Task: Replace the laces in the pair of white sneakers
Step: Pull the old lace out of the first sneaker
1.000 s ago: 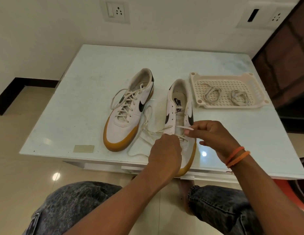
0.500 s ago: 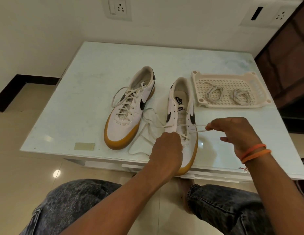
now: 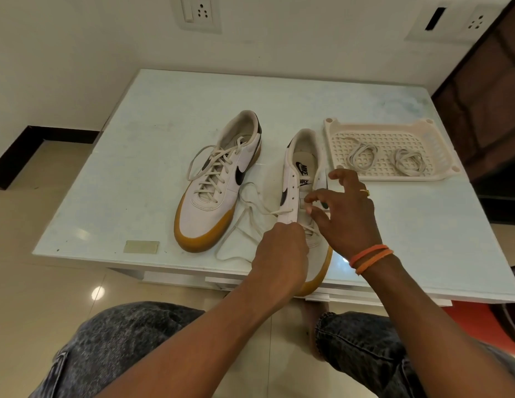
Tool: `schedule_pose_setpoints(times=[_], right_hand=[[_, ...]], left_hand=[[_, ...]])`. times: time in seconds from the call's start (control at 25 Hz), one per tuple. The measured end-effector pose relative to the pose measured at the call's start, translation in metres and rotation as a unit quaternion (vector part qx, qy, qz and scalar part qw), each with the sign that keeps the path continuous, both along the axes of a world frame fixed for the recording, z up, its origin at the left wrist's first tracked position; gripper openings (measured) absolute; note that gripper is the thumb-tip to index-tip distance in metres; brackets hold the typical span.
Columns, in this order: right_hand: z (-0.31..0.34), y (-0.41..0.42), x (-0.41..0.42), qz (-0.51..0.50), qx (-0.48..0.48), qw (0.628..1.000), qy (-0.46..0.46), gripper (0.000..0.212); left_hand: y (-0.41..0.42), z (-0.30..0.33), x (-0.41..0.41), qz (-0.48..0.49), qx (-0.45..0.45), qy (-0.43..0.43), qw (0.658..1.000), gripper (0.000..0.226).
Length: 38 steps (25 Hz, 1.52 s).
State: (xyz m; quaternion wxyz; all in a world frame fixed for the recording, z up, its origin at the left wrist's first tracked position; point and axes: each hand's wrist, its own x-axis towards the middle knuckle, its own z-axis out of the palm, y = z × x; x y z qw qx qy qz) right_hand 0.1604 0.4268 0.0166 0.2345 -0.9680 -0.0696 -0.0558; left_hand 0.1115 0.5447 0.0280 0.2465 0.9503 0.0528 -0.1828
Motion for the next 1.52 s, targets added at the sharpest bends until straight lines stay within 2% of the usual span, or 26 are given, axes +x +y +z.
schedule_pose_setpoints(times=[0.12, 0.24, 0.44, 0.52, 0.56, 0.72, 0.8, 0.88, 0.96, 1.12, 1.24, 1.32, 1.4, 1.52], right_hand=[[-0.002, 0.005, -0.002, 0.011, 0.015, 0.997, 0.078, 0.010], [0.006, -0.001, 0.002, 0.007, 0.054, 0.996, 0.076, 0.009], [0.038, -0.066, 0.015, -0.088, 0.151, 0.977, 0.120, 0.027], [0.038, -0.076, 0.012, -0.102, 0.125, 0.976, 0.146, 0.015], [0.035, -0.072, 0.009, -0.094, 0.102, 0.982, 0.130, 0.006], [0.019, -0.026, 0.003, -0.002, 0.098, 0.994, 0.047, 0.016], [0.004, -0.004, -0.001, 0.026, 0.029, 0.998, 0.053, 0.016], [-0.008, 0.006, -0.003, 0.012, 0.008, 0.997, 0.079, 0.011], [-0.005, 0.005, -0.002, 0.002, 0.037, 0.995, 0.088, 0.005], [0.028, -0.032, 0.013, -0.037, 0.140, 0.981, 0.130, 0.010], [0.041, -0.078, 0.018, -0.096, 0.144, 0.966, 0.190, 0.016], [0.038, -0.087, 0.016, -0.120, 0.117, 0.963, 0.211, 0.012], [0.030, -0.074, 0.013, -0.093, 0.089, 0.980, 0.152, 0.004], [0.022, -0.031, 0.009, 0.006, 0.107, 0.992, 0.069, 0.017]], left_hand=[[0.000, -0.001, 0.000, 0.005, -0.002, 0.004, 1.000, 0.030], [0.000, 0.002, 0.002, -0.001, 0.001, 0.006, 1.000, 0.029], [0.003, 0.002, 0.002, -0.032, 0.012, 0.005, 0.999, 0.021], [0.003, 0.000, 0.004, -0.033, 0.016, 0.005, 0.999, 0.022], [0.002, -0.001, 0.004, -0.032, 0.019, 0.007, 0.999, 0.023], [-0.001, -0.002, 0.003, -0.025, 0.031, -0.002, 0.999, 0.026], [-0.001, -0.001, 0.000, -0.026, 0.027, -0.022, 0.999, 0.028], [0.001, -0.003, -0.001, -0.031, 0.028, -0.037, 0.998, 0.029], [0.000, -0.004, 0.001, -0.033, 0.032, -0.032, 0.998, 0.025], [0.001, -0.005, 0.005, -0.029, 0.024, 0.000, 0.999, 0.019], [0.001, -0.007, 0.007, -0.033, 0.029, 0.006, 0.999, 0.019], [0.000, -0.006, 0.007, -0.034, 0.034, 0.011, 0.999, 0.018], [-0.001, -0.004, 0.007, -0.035, 0.036, 0.008, 0.999, 0.018], [-0.001, -0.003, 0.004, -0.033, 0.032, -0.008, 0.999, 0.020]])
